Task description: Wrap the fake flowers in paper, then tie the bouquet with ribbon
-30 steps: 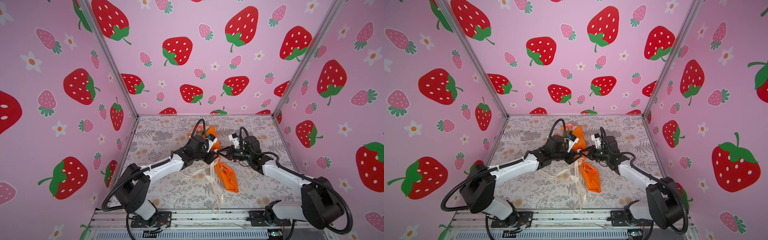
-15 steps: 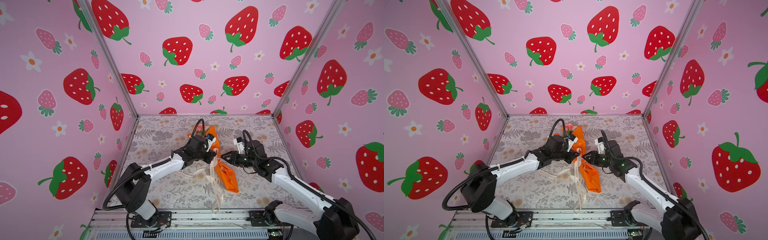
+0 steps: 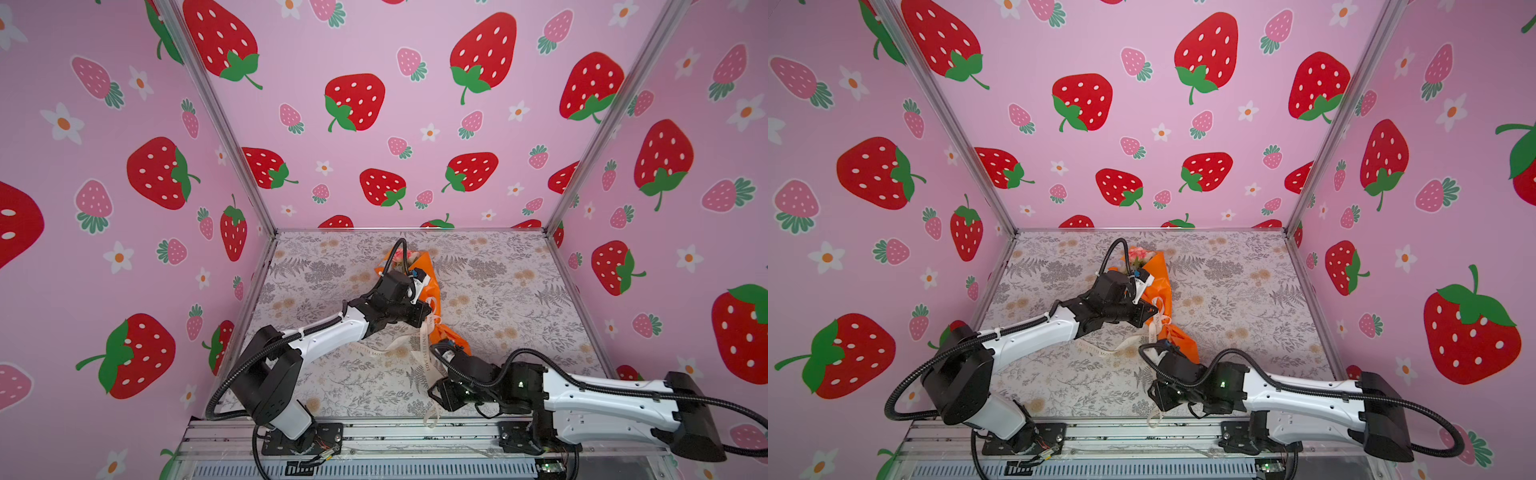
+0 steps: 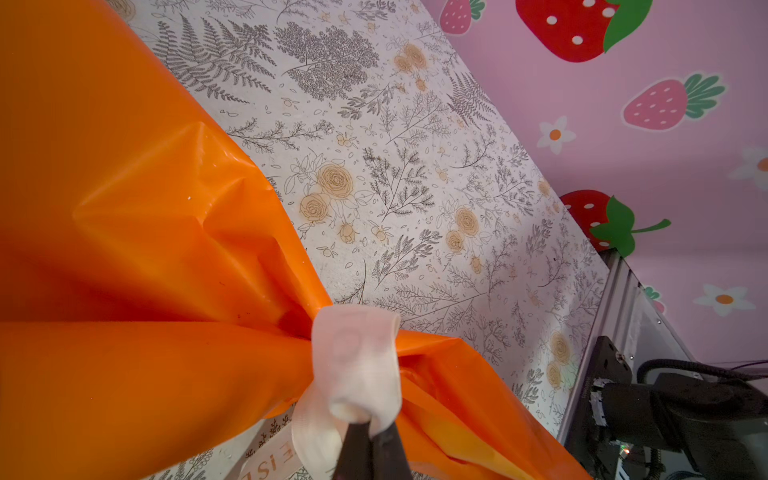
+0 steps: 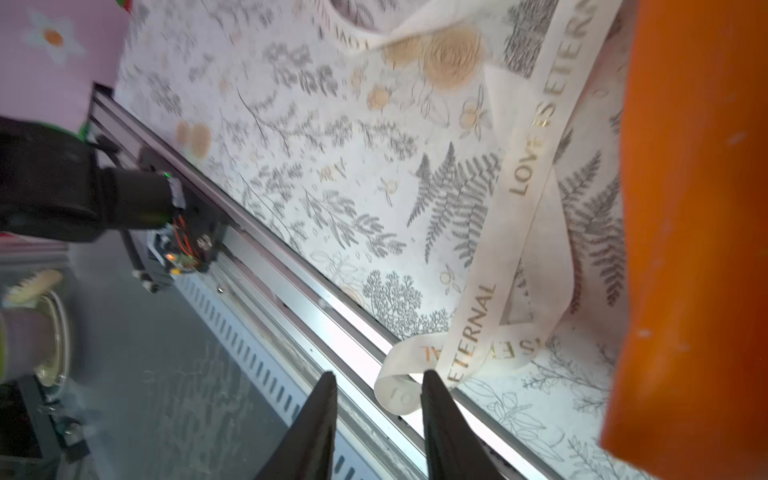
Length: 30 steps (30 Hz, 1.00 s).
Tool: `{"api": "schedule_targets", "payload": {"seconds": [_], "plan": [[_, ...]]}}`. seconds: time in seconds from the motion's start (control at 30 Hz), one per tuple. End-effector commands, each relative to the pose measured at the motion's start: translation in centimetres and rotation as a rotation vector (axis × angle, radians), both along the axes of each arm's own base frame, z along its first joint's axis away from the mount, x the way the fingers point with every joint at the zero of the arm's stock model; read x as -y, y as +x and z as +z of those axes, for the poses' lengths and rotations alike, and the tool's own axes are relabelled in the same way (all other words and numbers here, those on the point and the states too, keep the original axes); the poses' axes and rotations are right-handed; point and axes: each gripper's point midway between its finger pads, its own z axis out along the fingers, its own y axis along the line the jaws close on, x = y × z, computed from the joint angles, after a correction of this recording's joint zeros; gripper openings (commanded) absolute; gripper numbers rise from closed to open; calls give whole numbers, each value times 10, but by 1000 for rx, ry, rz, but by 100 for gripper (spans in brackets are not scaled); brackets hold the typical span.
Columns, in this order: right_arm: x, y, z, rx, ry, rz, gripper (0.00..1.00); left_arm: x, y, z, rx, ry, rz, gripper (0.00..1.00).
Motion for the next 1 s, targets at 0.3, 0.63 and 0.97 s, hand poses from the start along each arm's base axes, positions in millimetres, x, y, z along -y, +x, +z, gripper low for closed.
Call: {"api": "schedule_targets", "payload": {"seconds": [0.3,0.63,0.97], "plan": [[24,-6,-61,12,-238,-76,50,0,2,1,-18,-12,11,0],[24,-4,-79,28,-290,-77,20,-1,1,4,-13,-5,6,0],[53,21,8,133,-175,-214,5,-2,1,6,-5,-6,9,0]]}}
